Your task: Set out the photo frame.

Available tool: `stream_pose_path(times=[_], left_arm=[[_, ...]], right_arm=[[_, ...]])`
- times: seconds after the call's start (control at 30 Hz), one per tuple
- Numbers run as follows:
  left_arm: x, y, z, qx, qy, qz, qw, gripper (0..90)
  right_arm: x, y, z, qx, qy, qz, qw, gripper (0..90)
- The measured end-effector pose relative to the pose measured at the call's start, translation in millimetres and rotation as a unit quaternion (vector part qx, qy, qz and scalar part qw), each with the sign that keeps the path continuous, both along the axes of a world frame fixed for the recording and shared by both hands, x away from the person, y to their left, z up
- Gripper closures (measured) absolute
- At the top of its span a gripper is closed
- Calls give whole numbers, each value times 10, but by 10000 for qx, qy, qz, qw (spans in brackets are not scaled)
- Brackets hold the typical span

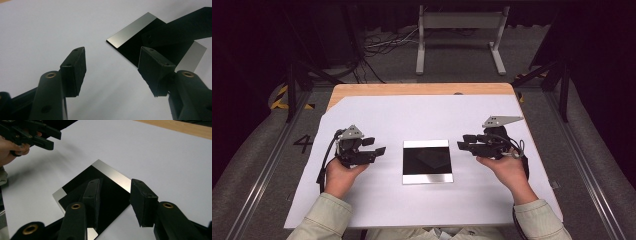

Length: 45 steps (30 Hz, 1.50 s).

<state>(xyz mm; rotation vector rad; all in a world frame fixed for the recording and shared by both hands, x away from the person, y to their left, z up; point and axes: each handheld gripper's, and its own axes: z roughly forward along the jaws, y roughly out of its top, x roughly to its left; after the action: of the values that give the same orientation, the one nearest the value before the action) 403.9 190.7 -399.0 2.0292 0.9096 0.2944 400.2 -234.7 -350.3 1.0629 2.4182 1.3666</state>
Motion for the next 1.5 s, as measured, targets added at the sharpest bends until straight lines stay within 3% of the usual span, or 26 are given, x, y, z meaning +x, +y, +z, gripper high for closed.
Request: stream_pose_path(times=[0.13,0.27,0.53,0.9,1.07,1.1,1.13,1.17,1.27,1.3,1.5], left_arm=[[-18,36,-4,15,6,37,10000,398],[-39,56,-8,29,8,71,10000,399],[-58,99,-17,45,20,143,9999,399],[-49,78,-25,58,31,128,9999,399],[-50,75,-24,65,38,110,9999,399],[-46,79,-23,66,17,113,9999,399],[-46,79,-23,66,17,113,9999,399],[-48,77,-24,63,34,107,9999,399],[-46,74,-24,83,35,74,9999,400],[-47,68,-25,94,11,92,9999,401],[-47,61,-27,79,20,89,9999,401]], right_arm=[[85,32,-18,232,329,-22,9992,566],[147,76,-61,241,515,-20,9984,544],[258,127,-135,396,1095,-119,9931,518],[317,112,-212,391,1521,-249,9873,506],[331,111,-239,474,1730,-278,9834,492],[342,114,-256,620,1879,-253,9799,484],[342,114,-256,620,1879,-253,9799,484],[347,121,-272,712,2023,-234,9764,481],[356,126,-291,767,2101,-221,9744,475],[358,139,-314,834,2220,-187,9713,469],[357,174,-354,889,2353,-124,9678,454]])
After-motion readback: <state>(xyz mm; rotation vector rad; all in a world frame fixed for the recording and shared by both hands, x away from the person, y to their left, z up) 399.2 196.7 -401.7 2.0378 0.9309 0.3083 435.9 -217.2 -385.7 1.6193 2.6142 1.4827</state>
